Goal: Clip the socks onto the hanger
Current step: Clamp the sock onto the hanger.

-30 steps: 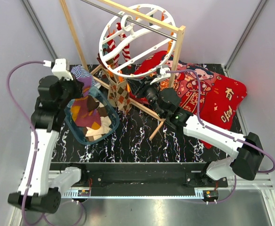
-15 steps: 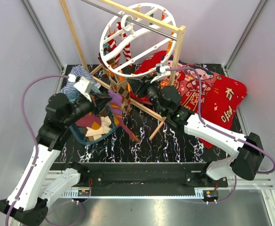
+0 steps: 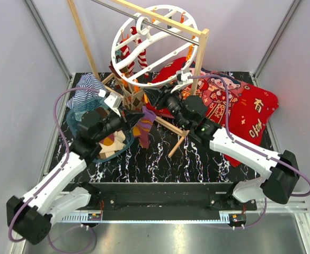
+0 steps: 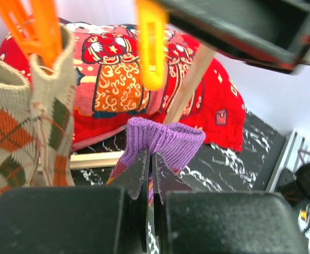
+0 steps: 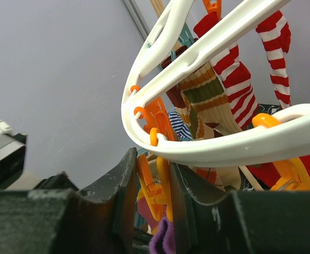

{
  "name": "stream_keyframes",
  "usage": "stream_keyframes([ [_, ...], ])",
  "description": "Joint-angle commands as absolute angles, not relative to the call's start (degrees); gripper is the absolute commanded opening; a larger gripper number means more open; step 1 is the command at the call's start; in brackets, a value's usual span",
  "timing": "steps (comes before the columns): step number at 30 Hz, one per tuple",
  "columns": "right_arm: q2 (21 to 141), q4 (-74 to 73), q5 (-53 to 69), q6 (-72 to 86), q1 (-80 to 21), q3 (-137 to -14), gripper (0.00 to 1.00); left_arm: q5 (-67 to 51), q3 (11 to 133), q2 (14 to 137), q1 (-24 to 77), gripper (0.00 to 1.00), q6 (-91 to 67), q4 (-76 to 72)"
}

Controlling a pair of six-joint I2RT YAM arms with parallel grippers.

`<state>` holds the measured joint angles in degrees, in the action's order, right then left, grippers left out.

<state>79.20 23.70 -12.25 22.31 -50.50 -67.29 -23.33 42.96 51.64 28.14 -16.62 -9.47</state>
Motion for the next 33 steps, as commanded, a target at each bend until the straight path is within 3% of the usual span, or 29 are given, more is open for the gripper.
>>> stream_keyframes([
  [1, 76.64, 23.12, -9.58, 20.48, -49.75, -69.00, 0.00, -19.95, 41.84, 54.22, 28.21, 0.00, -21.71, -25.92],
  [11, 76.03, 23.20, -6.77, 19.51, -49.22, -68.55, 0.00, -14.68, 42.54, 56.95, 27.60, 0.00, -25.13, -28.04],
  [33, 76.38, 24.17, -5.36, 19.34, -48.43, -68.20, 0.00, -26.36, 39.38, 58.18, 24.08, 0.00, -32.08, -35.15],
])
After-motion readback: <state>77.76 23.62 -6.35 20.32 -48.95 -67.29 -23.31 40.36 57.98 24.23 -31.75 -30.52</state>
